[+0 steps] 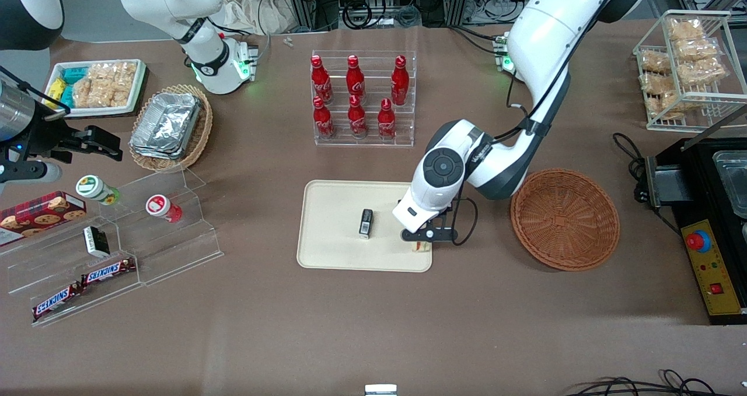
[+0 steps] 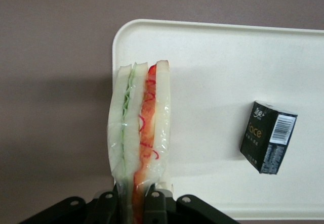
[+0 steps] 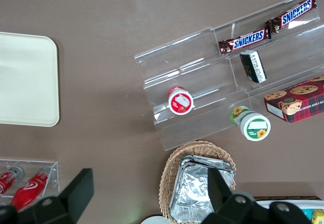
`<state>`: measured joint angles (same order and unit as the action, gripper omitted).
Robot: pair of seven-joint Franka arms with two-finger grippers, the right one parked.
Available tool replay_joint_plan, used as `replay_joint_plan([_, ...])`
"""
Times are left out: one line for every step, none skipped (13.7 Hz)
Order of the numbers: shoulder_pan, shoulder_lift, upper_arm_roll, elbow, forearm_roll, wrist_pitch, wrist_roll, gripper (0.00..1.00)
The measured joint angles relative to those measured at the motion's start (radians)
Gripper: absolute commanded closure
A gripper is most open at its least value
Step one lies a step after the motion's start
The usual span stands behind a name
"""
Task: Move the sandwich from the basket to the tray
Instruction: 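Lower the sandwich onto the tray beside the black box and release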
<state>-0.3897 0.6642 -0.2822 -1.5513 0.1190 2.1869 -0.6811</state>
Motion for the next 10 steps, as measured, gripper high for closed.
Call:
replay_joint_plan([-0.002, 0.019, -0.001, 0.0, 0.0, 0.021, 0.0, 1.0])
replay_joint_plan([-0.004, 0.038, -0.003, 0.0, 0.0, 0.035, 0.001, 0.91])
replay_joint_plan([-0.007, 0.054, -0.003, 0.001, 0.0, 0.042, 0.001, 0.8])
replay_joint_plan([-0.009, 0.065, -0.003, 0.003, 0.0, 0.047, 0.001, 0.53])
replay_joint_plan([-0.01, 0.067, -0.003, 0.008, 0.0, 0.047, 0.001, 0.02])
replay_joint_plan([-0.01, 0.066, -0.004, 0.014, 0.0, 0.044, -0.002, 0.0])
replay_joint_plan([-0.01, 0.066, -0.003, 0.018, -0.003, 0.041, -0.011, 0.0])
replay_joint_plan([-0.008, 0.066, -0.003, 0.025, -0.006, 0.023, -0.026, 0.0])
replay_joint_plan([-0.007, 0.064, -0.002, 0.043, -0.007, -0.021, -0.036, 0.0])
replay_joint_plan([-0.004, 0.057, -0.001, 0.072, -0.007, -0.09, -0.041, 0.0])
